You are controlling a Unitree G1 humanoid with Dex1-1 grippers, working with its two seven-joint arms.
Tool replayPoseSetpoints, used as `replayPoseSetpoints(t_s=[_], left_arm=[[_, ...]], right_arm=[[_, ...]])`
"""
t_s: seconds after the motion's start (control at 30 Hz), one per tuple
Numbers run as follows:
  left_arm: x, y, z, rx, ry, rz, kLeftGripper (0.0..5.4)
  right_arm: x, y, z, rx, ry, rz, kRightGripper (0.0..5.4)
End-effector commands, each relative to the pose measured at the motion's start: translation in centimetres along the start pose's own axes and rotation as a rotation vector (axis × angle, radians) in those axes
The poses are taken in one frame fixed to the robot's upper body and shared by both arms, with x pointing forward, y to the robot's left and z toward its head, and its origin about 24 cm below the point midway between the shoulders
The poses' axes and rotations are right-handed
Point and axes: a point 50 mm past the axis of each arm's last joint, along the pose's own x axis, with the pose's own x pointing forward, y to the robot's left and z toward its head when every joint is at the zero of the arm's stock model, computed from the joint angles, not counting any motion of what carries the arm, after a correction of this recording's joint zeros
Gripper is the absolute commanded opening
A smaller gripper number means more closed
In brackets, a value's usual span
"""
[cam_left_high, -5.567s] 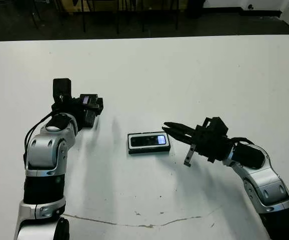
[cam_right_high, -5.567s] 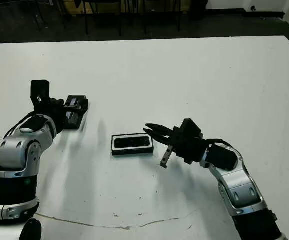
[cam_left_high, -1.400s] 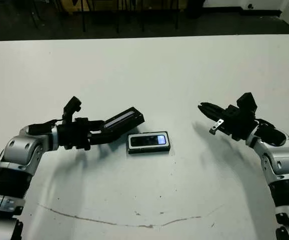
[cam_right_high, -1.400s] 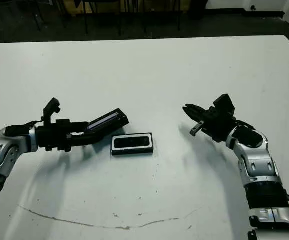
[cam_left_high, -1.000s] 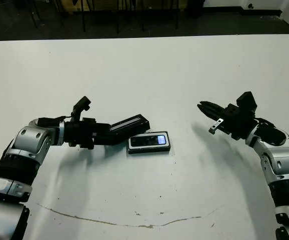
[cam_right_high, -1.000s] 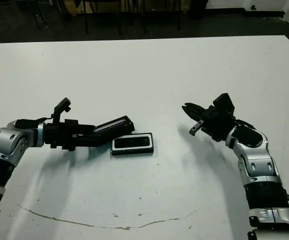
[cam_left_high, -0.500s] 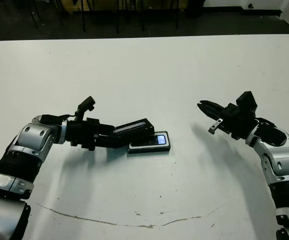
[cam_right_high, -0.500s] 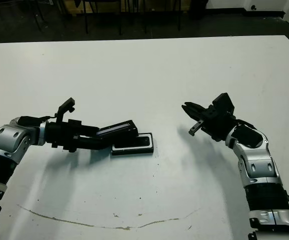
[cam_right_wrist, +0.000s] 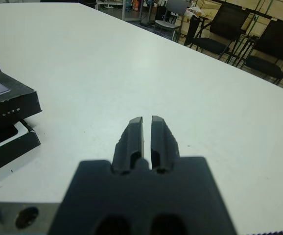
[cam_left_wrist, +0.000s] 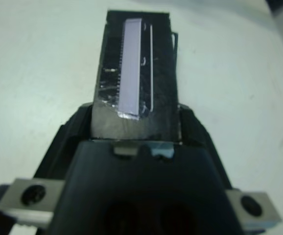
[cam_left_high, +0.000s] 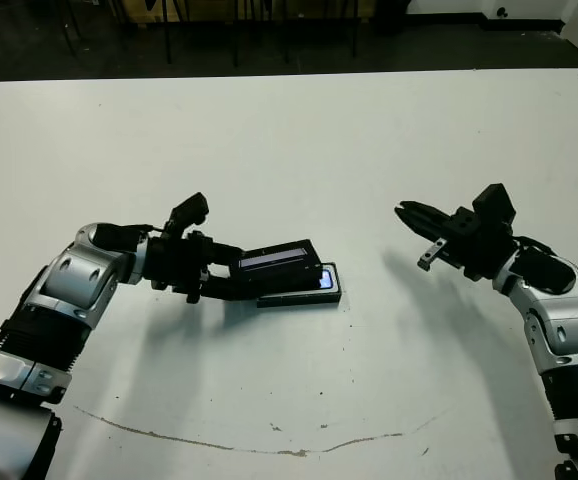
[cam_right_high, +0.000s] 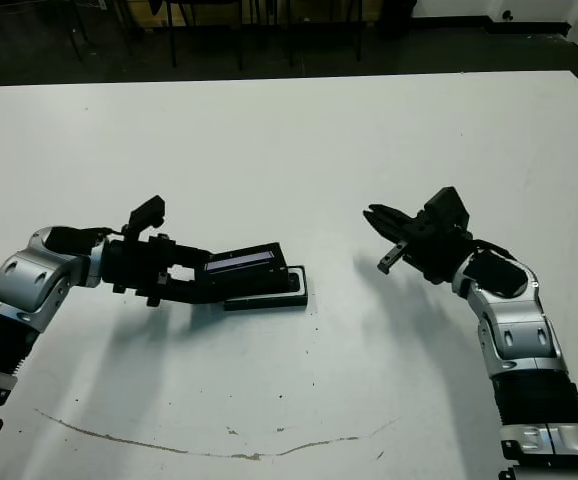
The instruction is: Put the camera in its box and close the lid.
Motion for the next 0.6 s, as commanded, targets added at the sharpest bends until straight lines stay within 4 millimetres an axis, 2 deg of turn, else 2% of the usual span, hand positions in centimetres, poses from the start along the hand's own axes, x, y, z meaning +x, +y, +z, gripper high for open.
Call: replayPoseSetpoints(t_s=[0.03,0.3,0.6], left_arm=[[0.49,-0.33,-1.18,0.023,0.130,0.020,2.72],[1.12,-0.44,-1.38,0.076,0.219,0.022,2.72],[0.93,-0.46,-1.52,0.045,0.215,-0.015,2.72]], right_arm=[[-0.39,0.05,-0.79,0.022,0.035,0.005,0.00],[-0.45,0.11,-0.72,0.026,0.033,0.010,0.00],[-0.46,0.11,-0.69,0.014,0.040,0.011,0.00]])
